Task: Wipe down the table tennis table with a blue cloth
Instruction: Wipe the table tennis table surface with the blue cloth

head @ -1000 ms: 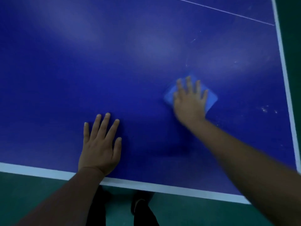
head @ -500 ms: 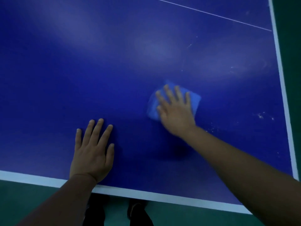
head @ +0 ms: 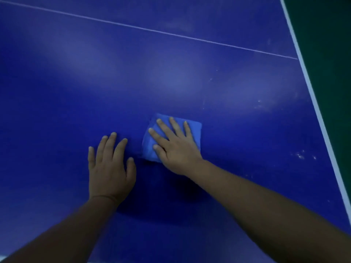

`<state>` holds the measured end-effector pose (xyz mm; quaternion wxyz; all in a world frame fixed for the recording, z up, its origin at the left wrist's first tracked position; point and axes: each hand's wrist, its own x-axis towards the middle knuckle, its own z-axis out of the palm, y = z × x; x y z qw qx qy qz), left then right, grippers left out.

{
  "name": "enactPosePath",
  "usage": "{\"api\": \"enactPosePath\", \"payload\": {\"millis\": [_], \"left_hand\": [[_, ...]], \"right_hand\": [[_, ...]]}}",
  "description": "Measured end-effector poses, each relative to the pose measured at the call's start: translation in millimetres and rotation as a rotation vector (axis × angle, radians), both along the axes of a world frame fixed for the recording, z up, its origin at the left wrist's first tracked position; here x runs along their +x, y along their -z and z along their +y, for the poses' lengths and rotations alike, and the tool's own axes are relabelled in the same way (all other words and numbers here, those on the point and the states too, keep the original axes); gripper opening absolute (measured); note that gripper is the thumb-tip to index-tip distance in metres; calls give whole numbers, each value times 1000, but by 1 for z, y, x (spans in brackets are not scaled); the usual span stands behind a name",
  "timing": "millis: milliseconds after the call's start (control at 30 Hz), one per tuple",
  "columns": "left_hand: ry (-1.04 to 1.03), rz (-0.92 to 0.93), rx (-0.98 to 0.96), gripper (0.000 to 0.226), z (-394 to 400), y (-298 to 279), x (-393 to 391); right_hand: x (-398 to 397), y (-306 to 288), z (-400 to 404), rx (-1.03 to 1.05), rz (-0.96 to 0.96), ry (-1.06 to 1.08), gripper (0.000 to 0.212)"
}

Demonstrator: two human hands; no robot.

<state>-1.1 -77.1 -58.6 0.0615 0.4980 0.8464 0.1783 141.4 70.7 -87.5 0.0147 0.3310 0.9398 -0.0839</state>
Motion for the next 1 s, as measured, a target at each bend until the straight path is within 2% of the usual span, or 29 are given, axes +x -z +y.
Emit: {"api": "enactPosePath", "payload": {"millis": [33, 100, 167, 233, 267, 300, 367, 467, 500, 533, 633, 667, 700, 767, 867, 933, 1000], "left_hand": [[3, 8, 9, 60, 15, 0, -6], [1, -2, 8, 59, 44, 0, -17], [10, -8, 13, 59, 69, 1, -25], [42, -4, 17, 61, 94, 3, -32], [62, -2, 13, 62, 106, 6, -35], [79, 0, 9, 64, 118, 8, -38], [87, -12, -1, 66, 140, 14, -40], [88, -33, -49, 65, 164, 26, -39], [102, -21, -70, 63, 167, 30, -38], [111, -12, -76, 63, 168, 32, -38], [119, 32, -32, 66, 166, 32, -36], [127, 51, -27, 67, 165, 31, -35], [127, 54, -34, 67, 166, 30, -35], [109, 11, -63, 70, 168, 28, -36], [89, -19, -62, 70, 170, 26, -36], [82, -16, -48, 68, 171, 25, -36], [77, -17, -56, 67, 172, 26, -37]], "right_hand": [[-3, -2, 20, -14, -15, -76, 56], [7, -1, 83, 80, -86, -3, 56], [38, -8, 154, 83, -112, 380, 54], [74, -20, 197, -23, -22, 765, 55], [81, -21, 199, -69, 14, 866, 55], [76, -18, 189, -63, 0, 873, 55], [48, -2, 148, 49, -14, 622, 55], [33, 8, 106, 49, -30, 146, 59], [43, 4, 124, 43, -54, 103, 59], [59, 0, 149, 79, -95, 174, 58], [113, -15, 212, 14, -123, 683, 54], [120, -16, 214, -27, -68, 802, 55], [116, -14, 206, -10, -52, 828, 54], [87, -5, 174, 118, -80, 665, 53], [23, 1, 136, 141, 9, 205, 54], [-13, 0, 146, 62, 34, -7, 53], [-24, -1, 195, 78, -9, -66, 54]]}}
